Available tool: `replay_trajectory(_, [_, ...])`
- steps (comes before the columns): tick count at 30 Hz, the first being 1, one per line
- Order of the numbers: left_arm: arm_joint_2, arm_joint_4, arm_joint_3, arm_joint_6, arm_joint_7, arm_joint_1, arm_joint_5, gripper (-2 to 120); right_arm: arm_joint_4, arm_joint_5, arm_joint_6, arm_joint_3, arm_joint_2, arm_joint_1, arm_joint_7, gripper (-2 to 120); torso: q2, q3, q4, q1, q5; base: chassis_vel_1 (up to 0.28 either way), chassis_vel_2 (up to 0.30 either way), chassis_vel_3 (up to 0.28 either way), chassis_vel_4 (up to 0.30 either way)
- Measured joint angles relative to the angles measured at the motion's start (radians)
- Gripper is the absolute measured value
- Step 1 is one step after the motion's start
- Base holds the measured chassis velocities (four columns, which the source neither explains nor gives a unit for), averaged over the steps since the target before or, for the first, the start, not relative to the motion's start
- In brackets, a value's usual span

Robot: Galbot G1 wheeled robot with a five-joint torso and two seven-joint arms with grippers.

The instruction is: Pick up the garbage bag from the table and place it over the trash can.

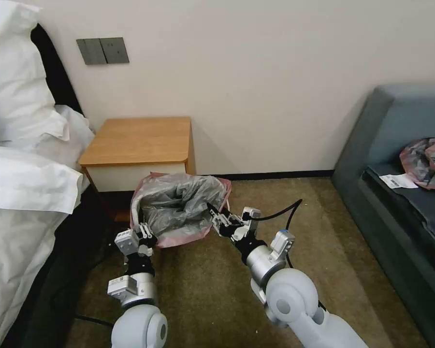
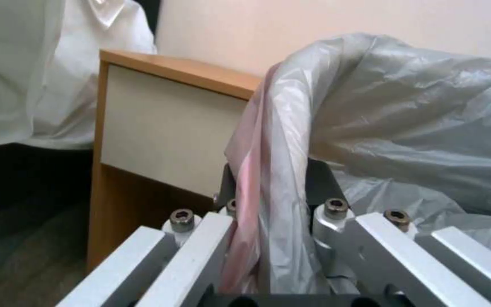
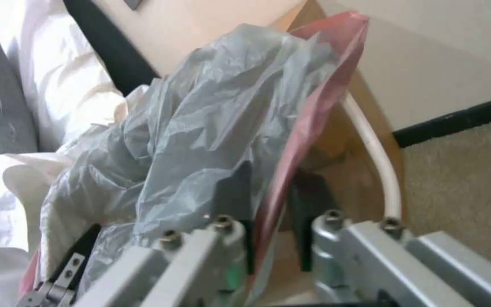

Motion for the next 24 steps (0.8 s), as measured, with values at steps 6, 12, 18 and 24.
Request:
replay_trajectory(6, [-0.001,0.000,0.000,0.000,0.000,0.000,0.000,7,-0.001,-0.009,0.003,0.001,0.000,0.004,-0.004,0,0.000,0.000,0.0000,0.000,0.0000,0.000,0.000,0.000,0.000])
replay_trajectory(12, [-0.001,0.000,-0.001,0.001,-0.002,-0.001,-0.001,7,-0.002,-0.020,0.008,0.002,0.000,0.004,-0.008,0,0.000,0.000,0.0000,0.000,0.0000,0.000,0.000,0.000,0.000])
replay_trajectory(18, [0.001,0.004,-0.008,0.010,-0.019,-0.008,-0.002,7,0.012,-0.048,0.019,0.002,-0.001,-0.010,-0.010,0,0.000,0.000,0.0000,0.000,0.0000,0.000,0.000,0.000,0.000])
replay_trajectory(24, [0.001,0.004,-0.010,0.026,-0.037,-0.014,-0.015,7,0.018,-0.078,0.033,0.008,-0.009,-0.030,-0.022,0,0.000,0.000,0.0000,0.000,0.0000,0.000,0.000,0.000,0.000])
